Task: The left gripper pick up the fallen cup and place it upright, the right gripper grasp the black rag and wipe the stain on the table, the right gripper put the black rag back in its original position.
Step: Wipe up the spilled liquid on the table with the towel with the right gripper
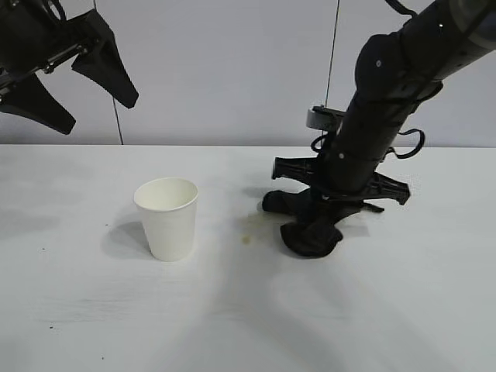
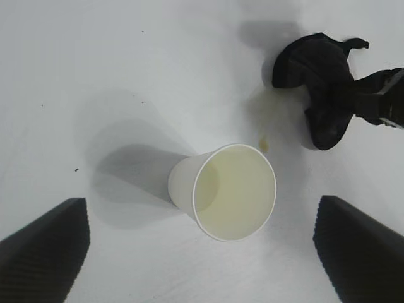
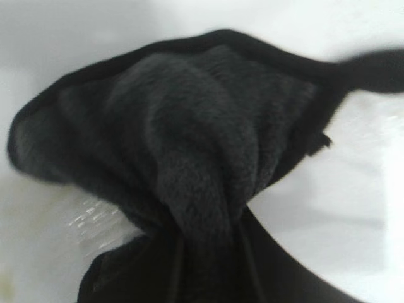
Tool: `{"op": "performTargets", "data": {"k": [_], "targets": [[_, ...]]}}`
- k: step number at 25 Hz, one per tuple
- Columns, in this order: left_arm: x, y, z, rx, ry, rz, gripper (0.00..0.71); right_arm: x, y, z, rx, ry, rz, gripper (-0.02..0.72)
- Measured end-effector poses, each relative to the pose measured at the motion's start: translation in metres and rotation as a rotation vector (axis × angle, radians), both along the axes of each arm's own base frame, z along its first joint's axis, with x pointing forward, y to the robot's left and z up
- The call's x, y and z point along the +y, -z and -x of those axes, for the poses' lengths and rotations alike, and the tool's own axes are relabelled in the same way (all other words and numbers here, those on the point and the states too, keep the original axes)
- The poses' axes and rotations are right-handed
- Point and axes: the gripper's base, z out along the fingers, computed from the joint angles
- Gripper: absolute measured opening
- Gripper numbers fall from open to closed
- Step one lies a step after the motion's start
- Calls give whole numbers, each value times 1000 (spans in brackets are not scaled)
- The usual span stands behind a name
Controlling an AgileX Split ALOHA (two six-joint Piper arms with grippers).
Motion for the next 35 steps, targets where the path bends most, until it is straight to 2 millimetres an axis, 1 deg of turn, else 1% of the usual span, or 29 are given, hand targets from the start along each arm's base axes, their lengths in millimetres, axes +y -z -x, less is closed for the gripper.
{"op": "performTargets", "data": {"k": [2, 4, 5, 7, 9, 11, 13, 16, 18, 20, 22, 23, 24, 27, 29, 31, 32, 35], "targets": [[0, 0, 0, 0, 0, 0, 694, 23, 0, 11, 14, -42, -23, 113], [0, 0, 0, 0, 0, 0, 694, 38, 0, 20, 24, -71, -35, 113], [0, 0, 0, 0, 0, 0, 694, 44, 0, 23, 25, -81, -38, 113], [0, 0, 0, 0, -1, -1, 694, 48, 0, 25, 22, -87, -40, 113], [0, 0, 0, 0, -1, -1, 694, 45, 1, 23, 16, -72, -41, 113], [0, 0, 0, 0, -1, -1, 694, 37, 1, 17, -1, -40, -37, 113], [0, 0, 0, 0, -1, -1, 694, 23, 0, 8, -20, 5, -26, 113], [0, 0, 0, 1, 0, -1, 694, -6, 0, -6, -39, 88, -7, 113], [0, 0, 0, 1, 0, -1, 694, -22, 0, -12, -41, 122, 3, 113], [0, 0, 0, 1, 0, -1, 694, -29, 0, -14, -36, 130, 11, 113], [0, 0, 0, 1, 0, -1, 694, -24, 0, -11, -31, 106, 13, 113], [0, 0, 0, 1, 0, -1, 694, -17, 0, -9, -27, 84, 11, 113], [0, 0, 0, 1, 0, -1, 694, -9, 1, -5, -22, 64, 4, 113], [0, 0, 0, 1, -1, -1, 694, 23, 1, 10, -4, -13, -14, 113], [0, 0, 0, 1, -1, -1, 694, 33, 1, 16, 7, -34, -17, 113], [0, 0, 0, 1, -1, -1, 694, 30, 1, 15, 11, -28, -18, 113], [0, 0, 0, 1, -1, -1, 694, 26, 1, 13, 11, -16, -17, 113], [0, 0, 0, 1, -1, -1, 694, 3, 2, 3, 19, 34, -7, 113]]}}
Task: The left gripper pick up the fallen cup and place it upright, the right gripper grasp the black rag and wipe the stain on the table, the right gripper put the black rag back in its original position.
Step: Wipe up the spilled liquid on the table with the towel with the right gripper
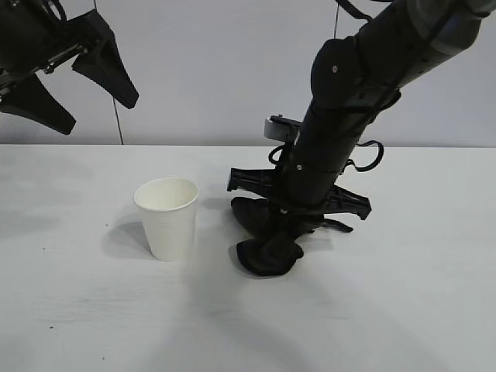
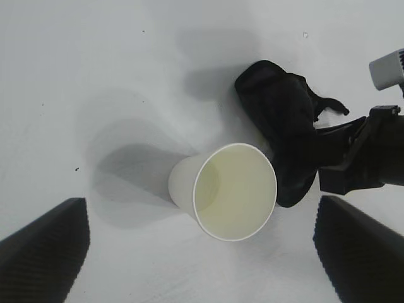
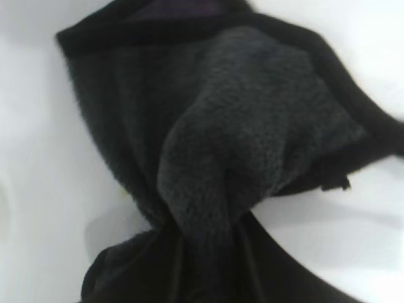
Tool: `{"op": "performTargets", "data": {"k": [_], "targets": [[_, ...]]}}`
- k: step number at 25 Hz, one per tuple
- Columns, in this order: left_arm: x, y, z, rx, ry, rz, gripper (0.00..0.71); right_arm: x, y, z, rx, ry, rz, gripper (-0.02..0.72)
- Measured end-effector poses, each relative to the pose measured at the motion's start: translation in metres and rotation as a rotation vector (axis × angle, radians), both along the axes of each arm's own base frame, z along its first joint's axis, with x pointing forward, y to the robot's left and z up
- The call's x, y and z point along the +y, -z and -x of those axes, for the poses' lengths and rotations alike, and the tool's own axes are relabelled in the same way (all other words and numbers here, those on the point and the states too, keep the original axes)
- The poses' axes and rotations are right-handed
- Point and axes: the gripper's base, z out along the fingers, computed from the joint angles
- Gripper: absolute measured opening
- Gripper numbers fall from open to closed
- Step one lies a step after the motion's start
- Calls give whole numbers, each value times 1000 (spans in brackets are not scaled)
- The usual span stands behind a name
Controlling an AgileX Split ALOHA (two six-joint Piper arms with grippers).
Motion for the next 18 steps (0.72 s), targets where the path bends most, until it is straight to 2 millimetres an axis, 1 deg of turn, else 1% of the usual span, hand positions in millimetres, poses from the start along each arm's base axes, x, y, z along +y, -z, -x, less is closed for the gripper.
{"op": "performTargets", "data": {"k": [2, 5, 6, 8, 9, 11, 13, 16, 18], "targets": [[0, 0, 0, 0, 0, 0, 694, -22, 0, -8, 3, 37, 18, 113], [0, 0, 0, 0, 0, 0, 694, -47, -1, -16, 12, 75, 40, 113], [0, 0, 0, 0, 0, 0, 694, -52, -2, -17, 13, 80, 43, 113], [0, 0, 0, 0, 0, 0, 694, -51, -2, -16, 16, 63, 49, 113], [0, 0, 0, 0, 0, 0, 694, -46, -2, -15, 15, 43, 51, 113], [0, 0, 0, 0, 0, 0, 694, -29, -2, -9, 17, 1, 39, 113], [0, 0, 0, 0, 0, 0, 694, -1, -2, 2, 22, -47, 11, 113], [0, 0, 0, 0, 0, 0, 694, 35, -1, 18, 18, -114, -16, 113], [0, 0, 0, 0, 0, 0, 694, 46, -1, 24, 16, -127, -26, 113]]}}
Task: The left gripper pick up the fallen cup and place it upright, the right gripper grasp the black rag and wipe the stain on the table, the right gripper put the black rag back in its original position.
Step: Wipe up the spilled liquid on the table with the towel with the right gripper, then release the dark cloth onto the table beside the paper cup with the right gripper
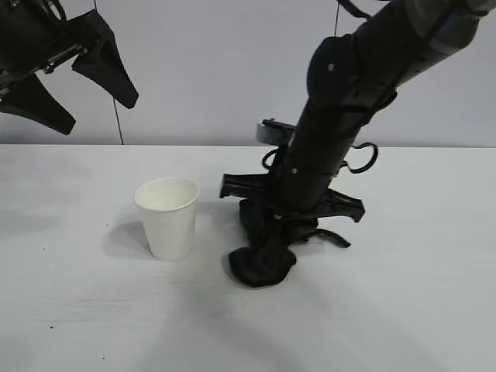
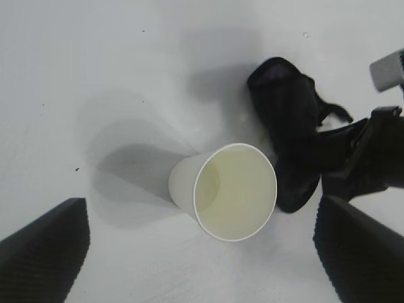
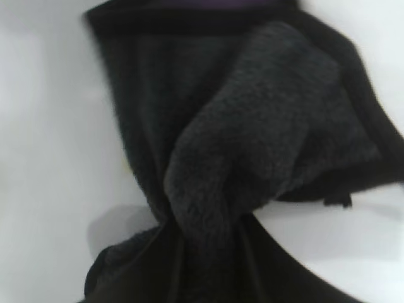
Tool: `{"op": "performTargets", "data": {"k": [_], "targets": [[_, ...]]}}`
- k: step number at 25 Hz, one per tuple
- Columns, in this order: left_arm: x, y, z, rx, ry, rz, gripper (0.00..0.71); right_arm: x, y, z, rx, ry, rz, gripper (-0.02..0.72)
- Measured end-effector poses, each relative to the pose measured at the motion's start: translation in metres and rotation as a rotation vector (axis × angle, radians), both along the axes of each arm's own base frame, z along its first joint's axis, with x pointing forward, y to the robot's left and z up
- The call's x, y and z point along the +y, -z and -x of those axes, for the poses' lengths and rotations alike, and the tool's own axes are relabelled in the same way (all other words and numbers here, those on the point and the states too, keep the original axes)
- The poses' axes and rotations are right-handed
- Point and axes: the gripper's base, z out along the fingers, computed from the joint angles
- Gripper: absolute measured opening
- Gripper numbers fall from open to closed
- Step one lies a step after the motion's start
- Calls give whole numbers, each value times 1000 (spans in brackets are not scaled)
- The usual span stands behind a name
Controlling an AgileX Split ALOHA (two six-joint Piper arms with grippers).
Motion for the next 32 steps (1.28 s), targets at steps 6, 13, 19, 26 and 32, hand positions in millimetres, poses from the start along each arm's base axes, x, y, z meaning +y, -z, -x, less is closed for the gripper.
{"op": "performTargets", "data": {"k": [6, 13, 19, 26, 32], "targets": [[0, 0, 0, 0, 0, 0, 694, 2, 2, -1, -15, 19, -12, 113], [0, 0, 0, 0, 0, 0, 694, -11, 5, -13, -21, 107, -31, 113], [0, 0, 0, 0, 0, 0, 694, -67, -3, -34, -20, 191, 29, 113], [0, 0, 0, -2, -1, 0, 694, -109, -23, -23, 32, 169, 122, 113], [0, 0, 0, -3, -2, 0, 694, -115, -52, -4, 23, 135, 143, 181]]}}
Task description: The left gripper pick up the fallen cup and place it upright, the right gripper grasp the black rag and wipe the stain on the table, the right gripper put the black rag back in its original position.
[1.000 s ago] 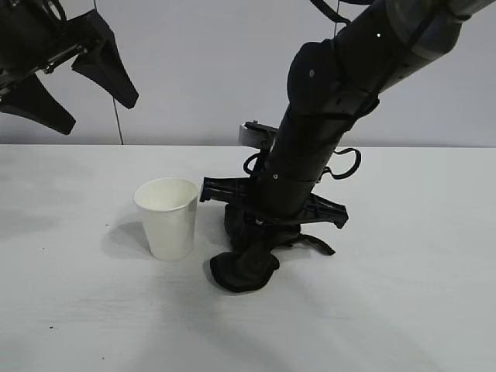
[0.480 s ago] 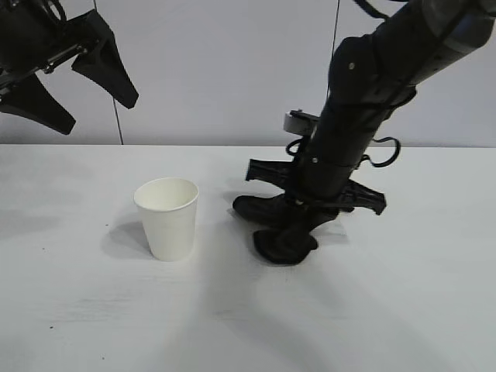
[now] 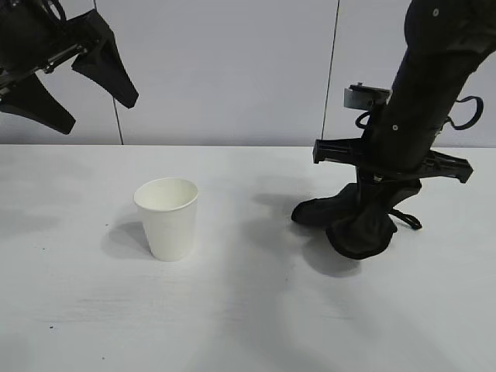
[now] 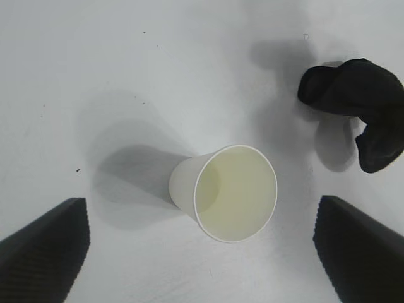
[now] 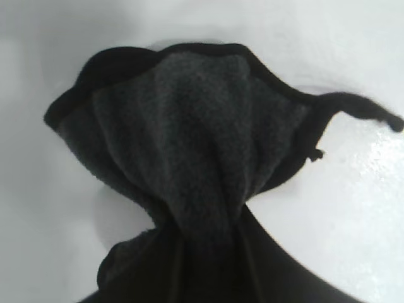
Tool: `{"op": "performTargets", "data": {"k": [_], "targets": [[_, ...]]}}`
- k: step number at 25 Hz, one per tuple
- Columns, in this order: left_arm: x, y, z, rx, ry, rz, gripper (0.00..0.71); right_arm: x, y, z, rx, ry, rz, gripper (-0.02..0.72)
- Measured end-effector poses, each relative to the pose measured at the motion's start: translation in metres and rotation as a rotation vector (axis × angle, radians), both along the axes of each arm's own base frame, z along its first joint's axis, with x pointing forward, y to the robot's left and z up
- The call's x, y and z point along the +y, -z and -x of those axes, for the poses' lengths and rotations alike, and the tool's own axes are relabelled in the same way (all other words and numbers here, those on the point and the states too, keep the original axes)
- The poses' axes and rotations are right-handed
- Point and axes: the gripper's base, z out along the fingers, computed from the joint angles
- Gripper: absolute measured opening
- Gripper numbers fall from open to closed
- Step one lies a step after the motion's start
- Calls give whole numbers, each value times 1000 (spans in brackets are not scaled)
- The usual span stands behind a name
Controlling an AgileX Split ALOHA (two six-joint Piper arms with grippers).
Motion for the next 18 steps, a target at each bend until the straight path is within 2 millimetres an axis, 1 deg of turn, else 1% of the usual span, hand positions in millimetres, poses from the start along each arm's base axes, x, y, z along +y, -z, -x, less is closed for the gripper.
{"op": "performTargets", "data": {"k": [1, 3, 4, 5, 6, 11, 16, 18], "targets": [[0, 0, 0, 0, 0, 0, 694, 0, -1, 1, 7, 0, 2, 282], [0, 0, 0, 0, 0, 0, 694, -1, -1, 3, 20, -2, 6, 517], [0, 0, 0, 0, 0, 0, 694, -1, -2, 3, 18, -5, 6, 589], [0, 0, 0, -1, -1, 0, 694, -1, -4, 3, 13, -5, 0, 626], [0, 0, 0, -1, -1, 0, 694, 0, -8, 4, 9, 1, -11, 644], [0, 0, 0, -4, -2, 0, 694, 2, -34, 10, -39, 28, -75, 652], [0, 0, 0, -4, -2, 0, 694, 0, -72, 24, -111, 34, -120, 652], [0, 0, 0, -4, -2, 0, 694, -1, -84, 28, -131, 36, -135, 652]]}}
